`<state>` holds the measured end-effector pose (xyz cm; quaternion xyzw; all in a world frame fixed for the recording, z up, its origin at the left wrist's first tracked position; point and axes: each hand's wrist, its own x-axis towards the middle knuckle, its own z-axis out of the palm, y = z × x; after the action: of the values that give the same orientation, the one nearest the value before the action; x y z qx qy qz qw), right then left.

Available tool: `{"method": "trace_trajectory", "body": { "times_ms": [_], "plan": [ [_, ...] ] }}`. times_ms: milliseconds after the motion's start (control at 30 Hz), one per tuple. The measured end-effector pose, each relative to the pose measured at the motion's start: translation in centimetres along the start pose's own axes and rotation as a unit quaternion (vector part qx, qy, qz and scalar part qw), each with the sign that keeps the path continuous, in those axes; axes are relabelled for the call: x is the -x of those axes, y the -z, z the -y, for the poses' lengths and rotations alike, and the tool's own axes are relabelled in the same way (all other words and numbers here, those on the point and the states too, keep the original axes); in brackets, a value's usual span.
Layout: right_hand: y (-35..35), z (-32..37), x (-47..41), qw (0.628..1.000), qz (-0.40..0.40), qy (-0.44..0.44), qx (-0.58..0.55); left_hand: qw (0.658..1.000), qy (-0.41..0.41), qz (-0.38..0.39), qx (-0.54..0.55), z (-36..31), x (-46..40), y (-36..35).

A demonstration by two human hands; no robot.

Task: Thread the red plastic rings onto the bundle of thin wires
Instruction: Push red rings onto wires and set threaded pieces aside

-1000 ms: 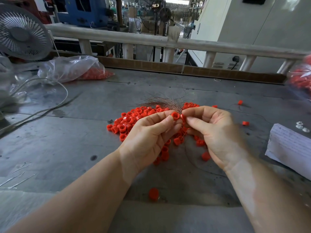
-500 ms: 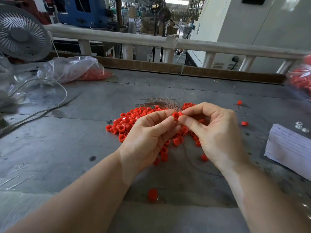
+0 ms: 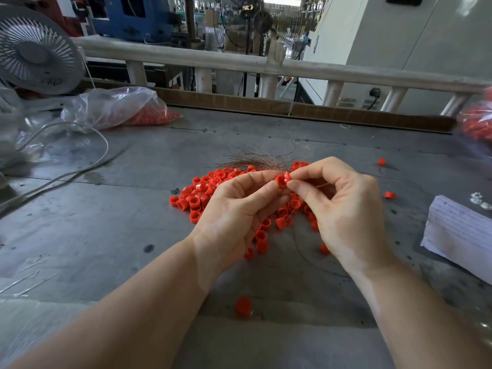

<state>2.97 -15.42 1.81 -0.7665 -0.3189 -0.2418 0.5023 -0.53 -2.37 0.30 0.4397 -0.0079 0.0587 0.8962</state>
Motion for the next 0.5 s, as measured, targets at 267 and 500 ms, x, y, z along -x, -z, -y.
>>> {"method": "trace_trajectory", "body": {
  "times_ms": [267,500],
  "plan": [
    [-0.09,-0.13,-0.22,0.988,0.015,-0.11,-0.105,1.0,-0.005,0.004,-0.007,-0.07,0.09,-0.07],
    [-0.18,-0.49,-0.17,0.967,0.021,-0.171,-0.189,1.0,-0.002,0.003,0.009,-0.11,0.05,-0.05]
  ]
}}
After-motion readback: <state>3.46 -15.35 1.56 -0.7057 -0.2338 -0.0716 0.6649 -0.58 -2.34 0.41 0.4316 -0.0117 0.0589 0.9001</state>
